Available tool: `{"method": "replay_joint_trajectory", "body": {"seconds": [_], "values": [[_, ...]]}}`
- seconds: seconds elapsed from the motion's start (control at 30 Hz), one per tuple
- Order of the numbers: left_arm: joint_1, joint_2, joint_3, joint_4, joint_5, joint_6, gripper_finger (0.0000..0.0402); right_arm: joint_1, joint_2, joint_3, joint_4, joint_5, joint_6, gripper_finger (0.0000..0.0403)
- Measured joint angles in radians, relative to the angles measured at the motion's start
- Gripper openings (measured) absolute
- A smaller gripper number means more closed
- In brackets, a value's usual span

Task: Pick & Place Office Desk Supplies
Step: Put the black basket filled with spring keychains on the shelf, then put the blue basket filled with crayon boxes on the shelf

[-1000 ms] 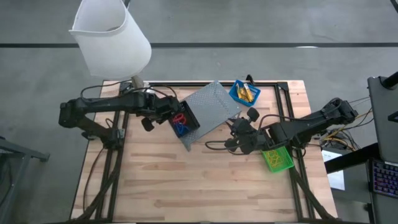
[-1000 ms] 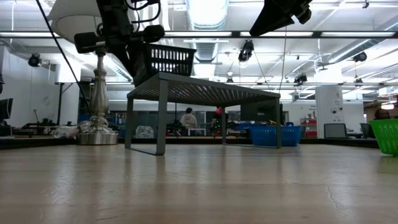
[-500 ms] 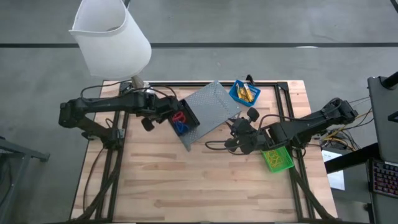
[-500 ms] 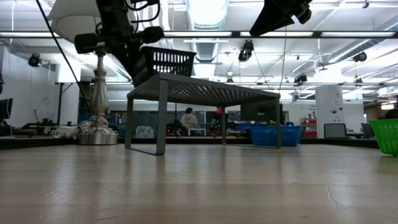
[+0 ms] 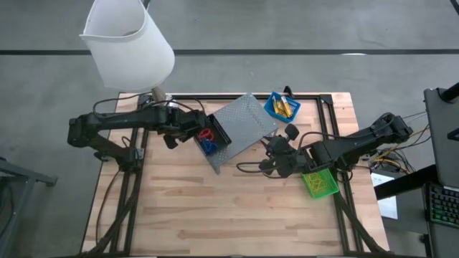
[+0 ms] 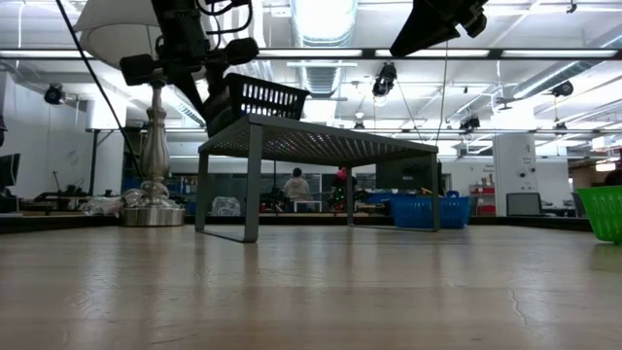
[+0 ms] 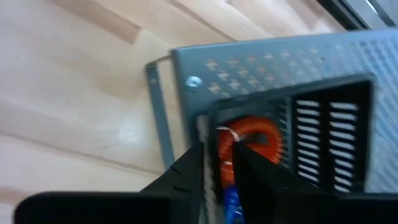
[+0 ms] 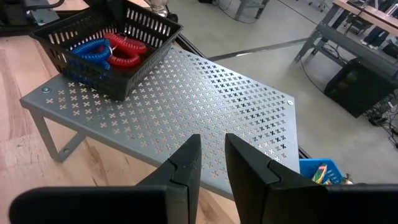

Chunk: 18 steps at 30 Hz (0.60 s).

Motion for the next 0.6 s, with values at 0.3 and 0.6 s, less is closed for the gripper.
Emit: {"method": "replay_joint_trajectory", "body": {"seconds": [0.3,0.6], "values": [[0.0,-0.057,0.0,0.09,0.008,0.156,0.0125,0.0,0.0,0.0,0.0,0.0,0.0,0.0068],[-0.003,-0.159,0.001,0.058,0.019,0.168,0.0129,0.0,0.0,0.0,0.0,0.0,0.0,0.0068]]}}
